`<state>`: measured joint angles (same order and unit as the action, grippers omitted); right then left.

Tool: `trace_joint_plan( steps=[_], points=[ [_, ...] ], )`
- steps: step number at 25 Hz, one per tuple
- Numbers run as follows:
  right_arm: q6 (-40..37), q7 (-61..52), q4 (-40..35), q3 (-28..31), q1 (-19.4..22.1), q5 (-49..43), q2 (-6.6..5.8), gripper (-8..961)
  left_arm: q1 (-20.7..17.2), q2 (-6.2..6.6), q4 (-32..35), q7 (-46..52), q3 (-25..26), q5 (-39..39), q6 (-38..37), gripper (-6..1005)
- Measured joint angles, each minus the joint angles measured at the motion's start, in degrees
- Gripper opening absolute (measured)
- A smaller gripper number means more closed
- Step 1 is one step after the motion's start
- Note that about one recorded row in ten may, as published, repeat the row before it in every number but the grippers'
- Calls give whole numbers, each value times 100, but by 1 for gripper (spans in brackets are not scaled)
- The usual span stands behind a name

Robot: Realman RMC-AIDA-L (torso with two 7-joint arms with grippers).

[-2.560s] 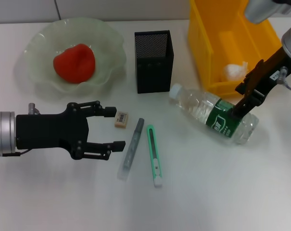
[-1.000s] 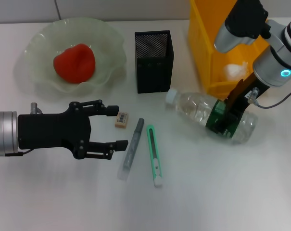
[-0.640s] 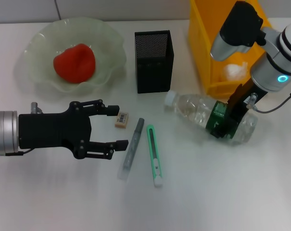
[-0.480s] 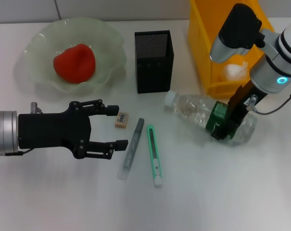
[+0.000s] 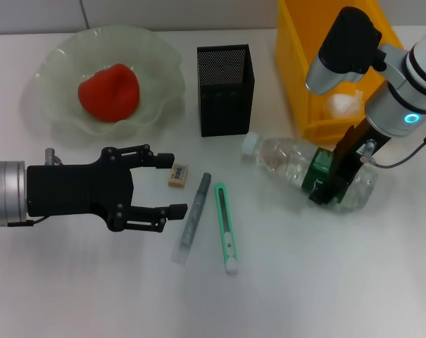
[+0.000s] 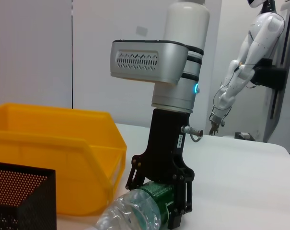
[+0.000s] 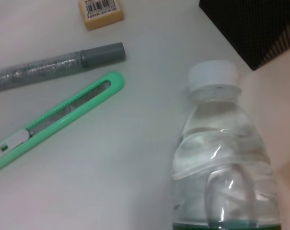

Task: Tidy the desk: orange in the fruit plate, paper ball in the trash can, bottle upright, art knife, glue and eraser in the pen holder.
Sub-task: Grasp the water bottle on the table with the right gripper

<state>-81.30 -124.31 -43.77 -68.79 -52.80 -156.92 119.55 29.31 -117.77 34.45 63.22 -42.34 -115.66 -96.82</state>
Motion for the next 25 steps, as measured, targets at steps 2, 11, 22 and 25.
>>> trace_joint_plan(
  steps=[2, 11, 22, 25],
  points=[
    [9, 0, -1, -38, 2, 13, 1, 820, 0, 0, 0, -1, 2, 0, -6, 853],
    [17, 0, -2, -130, 16, 55, 7, 820, 3, 0, -1, -3, 5, 0, -7, 853],
    [12, -2, -22, -143, 29, 58, 7, 820, -12, 0, 1, -3, 16, 0, -2, 853],
    [10, -3, -65, -144, 53, 58, 7, 815, -13, 0, 7, -3, 15, 0, -7, 853]
  ],
)
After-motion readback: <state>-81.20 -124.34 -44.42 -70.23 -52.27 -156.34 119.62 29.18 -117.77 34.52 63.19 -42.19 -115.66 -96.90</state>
